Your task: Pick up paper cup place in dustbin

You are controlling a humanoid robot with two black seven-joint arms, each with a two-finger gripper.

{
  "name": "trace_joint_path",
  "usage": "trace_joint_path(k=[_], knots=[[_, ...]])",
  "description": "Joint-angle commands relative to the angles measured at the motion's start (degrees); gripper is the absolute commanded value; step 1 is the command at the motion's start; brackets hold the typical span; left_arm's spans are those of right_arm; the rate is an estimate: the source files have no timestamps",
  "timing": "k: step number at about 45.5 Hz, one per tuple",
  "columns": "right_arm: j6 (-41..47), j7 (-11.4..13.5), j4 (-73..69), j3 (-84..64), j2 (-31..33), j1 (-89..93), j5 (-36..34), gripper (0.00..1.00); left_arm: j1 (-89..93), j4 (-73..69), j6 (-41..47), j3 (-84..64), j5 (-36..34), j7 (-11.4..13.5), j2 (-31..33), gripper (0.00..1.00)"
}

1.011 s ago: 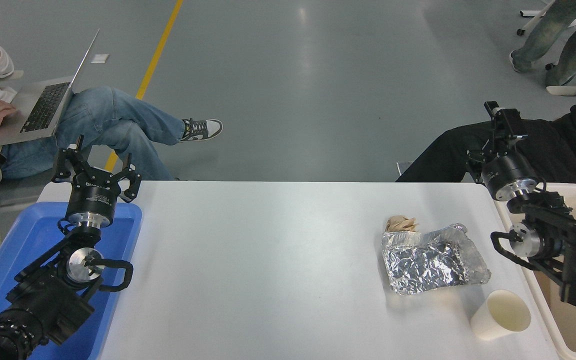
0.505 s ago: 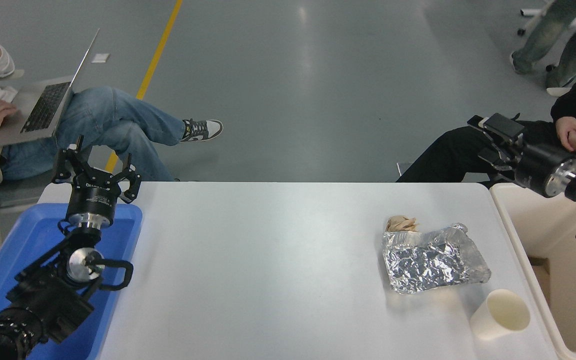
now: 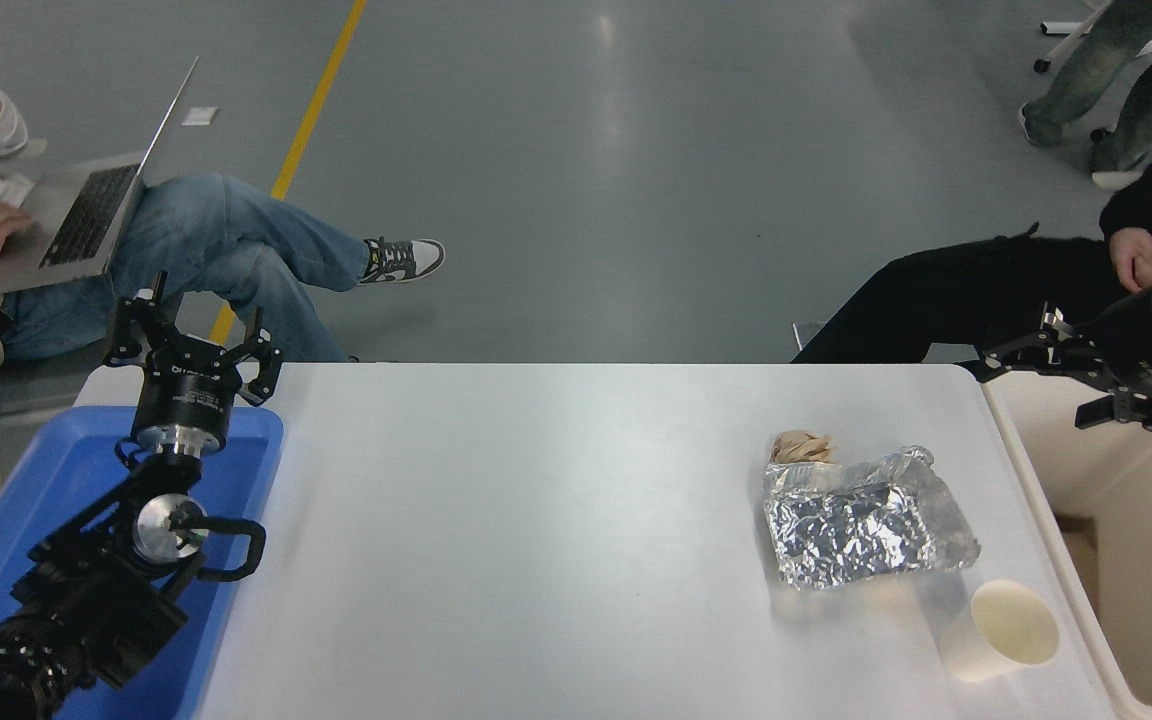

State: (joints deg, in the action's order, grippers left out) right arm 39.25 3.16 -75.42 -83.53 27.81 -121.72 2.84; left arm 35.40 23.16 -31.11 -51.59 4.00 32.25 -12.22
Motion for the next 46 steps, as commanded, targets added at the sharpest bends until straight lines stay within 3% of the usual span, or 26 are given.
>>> trace_joint_path(k=[1,29,46], knots=[[5.8,8.0,-6.8,-0.6,-1.2,-14.1,1.1,1.0,-0.1,0.0,0.0,0.0,0.0,0.0,0.0,0.99],[5.8,8.0,-10.3,-1.0,-1.5,-17.9,1.0,1.0,-0.1,0.0,0.0,0.0,0.0,0.0,0.0,0.99],[5.1,7.9,-3.5,-0.3,2.2,1.9,1.3,0.99,0.0,0.0,0.0,0.0,0.0,0.0,0.0,0.99]])
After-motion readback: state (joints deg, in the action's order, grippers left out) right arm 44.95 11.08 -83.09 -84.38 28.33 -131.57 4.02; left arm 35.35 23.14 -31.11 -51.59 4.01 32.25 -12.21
